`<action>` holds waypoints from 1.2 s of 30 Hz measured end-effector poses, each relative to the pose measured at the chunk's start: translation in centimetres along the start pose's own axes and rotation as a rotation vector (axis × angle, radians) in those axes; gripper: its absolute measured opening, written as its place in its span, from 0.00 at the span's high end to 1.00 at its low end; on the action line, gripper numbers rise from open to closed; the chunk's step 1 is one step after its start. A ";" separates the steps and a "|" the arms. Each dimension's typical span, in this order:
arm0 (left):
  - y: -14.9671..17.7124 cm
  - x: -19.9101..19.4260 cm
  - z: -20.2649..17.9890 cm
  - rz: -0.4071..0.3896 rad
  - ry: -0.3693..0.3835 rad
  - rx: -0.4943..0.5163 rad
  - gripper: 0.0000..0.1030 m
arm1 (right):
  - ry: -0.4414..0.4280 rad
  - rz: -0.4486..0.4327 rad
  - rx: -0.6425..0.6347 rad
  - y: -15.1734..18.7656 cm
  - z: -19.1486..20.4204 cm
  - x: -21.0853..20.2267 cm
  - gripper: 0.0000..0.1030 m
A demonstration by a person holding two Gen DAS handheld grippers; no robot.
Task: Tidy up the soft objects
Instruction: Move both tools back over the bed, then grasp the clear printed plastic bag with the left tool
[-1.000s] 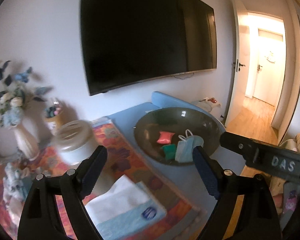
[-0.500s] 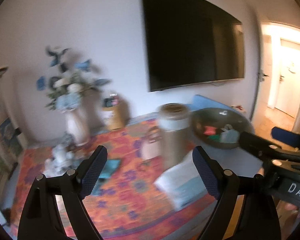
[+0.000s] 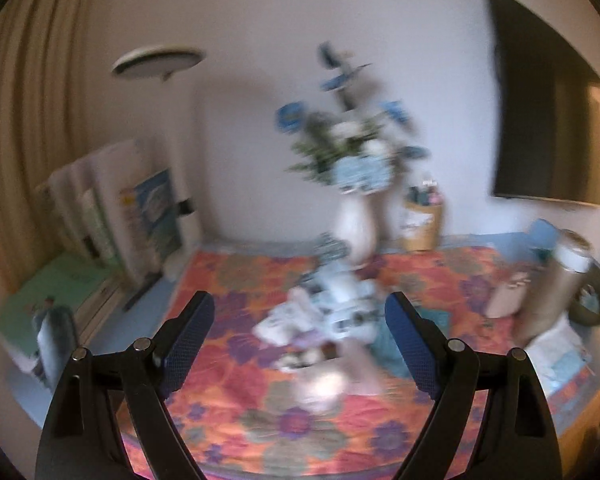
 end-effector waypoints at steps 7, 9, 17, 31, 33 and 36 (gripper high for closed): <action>3.2 4.7 3.9 0.100 -0.075 -0.033 0.16 | -0.019 0.038 -0.069 0.2 3.8 2.8 0.15; 4.5 6.5 4.4 0.135 -0.088 -0.028 0.16 | -0.030 0.052 -0.080 0.5 4.6 3.8 0.15; 9.0 12.9 6.0 0.271 -0.094 -0.039 0.16 | -0.193 0.172 -0.062 4.3 6.9 12.1 0.10; 10.2 14.5 5.7 0.318 -0.003 -0.034 0.16 | -0.297 0.335 -0.048 8.2 8.6 20.9 0.10; 10.2 14.4 5.9 0.307 0.014 -0.047 0.16 | -0.308 0.372 -0.011 8.5 8.1 21.5 0.10; 10.1 13.9 6.5 0.284 0.053 -0.075 0.16 | -0.328 0.387 0.021 8.5 7.6 21.8 0.10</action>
Point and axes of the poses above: each gripper's, at about its wrist camera, not at the fingertips, and x roughly the way its jaws point, z to its left, y to its underside, the point moved 1 cm from there along x, roughly the way its jaws point, and after that the axes turned 2 degrees about -y, right-handed, at the moved point
